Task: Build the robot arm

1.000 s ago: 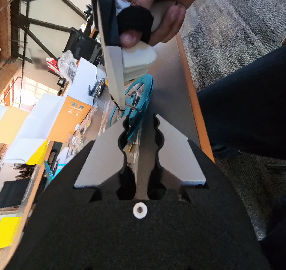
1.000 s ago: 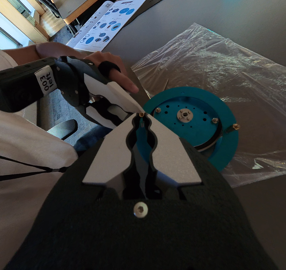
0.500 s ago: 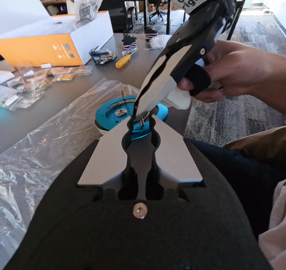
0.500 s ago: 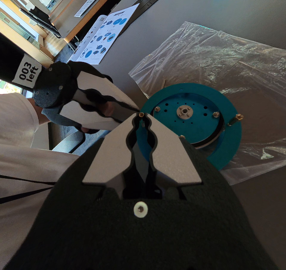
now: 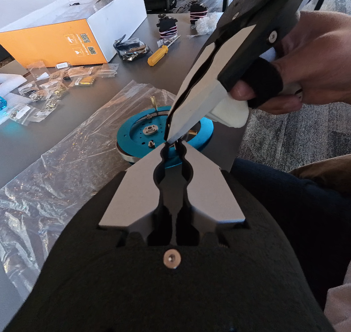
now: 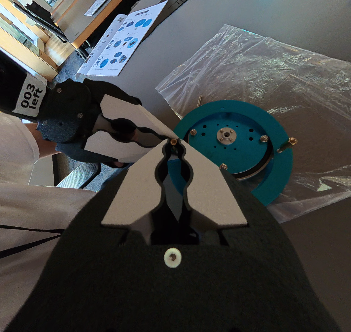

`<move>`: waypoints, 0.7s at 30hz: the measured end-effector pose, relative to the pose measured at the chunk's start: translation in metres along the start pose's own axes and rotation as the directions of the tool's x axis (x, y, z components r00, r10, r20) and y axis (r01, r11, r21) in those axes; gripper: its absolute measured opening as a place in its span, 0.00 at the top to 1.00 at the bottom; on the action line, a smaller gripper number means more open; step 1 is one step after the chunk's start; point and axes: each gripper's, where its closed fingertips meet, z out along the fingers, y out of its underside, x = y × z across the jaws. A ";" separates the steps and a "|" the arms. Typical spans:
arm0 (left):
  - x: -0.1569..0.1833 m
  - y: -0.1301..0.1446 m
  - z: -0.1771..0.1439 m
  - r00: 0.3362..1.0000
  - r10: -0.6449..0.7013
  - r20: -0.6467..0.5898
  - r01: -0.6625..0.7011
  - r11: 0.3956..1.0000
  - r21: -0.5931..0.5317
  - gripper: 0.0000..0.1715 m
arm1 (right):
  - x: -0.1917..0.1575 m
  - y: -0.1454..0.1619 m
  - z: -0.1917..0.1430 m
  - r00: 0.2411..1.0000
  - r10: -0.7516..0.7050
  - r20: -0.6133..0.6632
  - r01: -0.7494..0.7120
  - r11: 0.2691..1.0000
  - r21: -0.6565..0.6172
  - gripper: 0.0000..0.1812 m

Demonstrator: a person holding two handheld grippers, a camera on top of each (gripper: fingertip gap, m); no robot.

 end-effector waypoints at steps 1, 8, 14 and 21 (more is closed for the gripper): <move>0.000 0.000 0.001 1.000 0.002 0.008 -0.002 1.000 -0.004 0.94 | 0.000 0.000 0.000 1.000 0.011 0.002 -0.011 1.000 0.002 0.98; 0.001 0.005 0.003 0.998 -0.040 0.045 0.041 0.999 -0.018 0.94 | -0.001 0.003 0.002 0.996 0.084 0.023 -0.084 0.996 0.011 0.98; -0.001 0.008 0.002 0.994 -0.005 0.113 0.008 1.000 -0.029 0.97 | -0.001 0.004 0.003 0.996 0.088 0.028 -0.089 0.996 0.010 0.97; 0.002 0.016 0.000 0.993 0.024 0.112 -0.016 0.998 -0.068 0.98 | -0.014 -0.017 -0.023 0.985 -0.089 0.146 0.077 0.993 0.087 0.94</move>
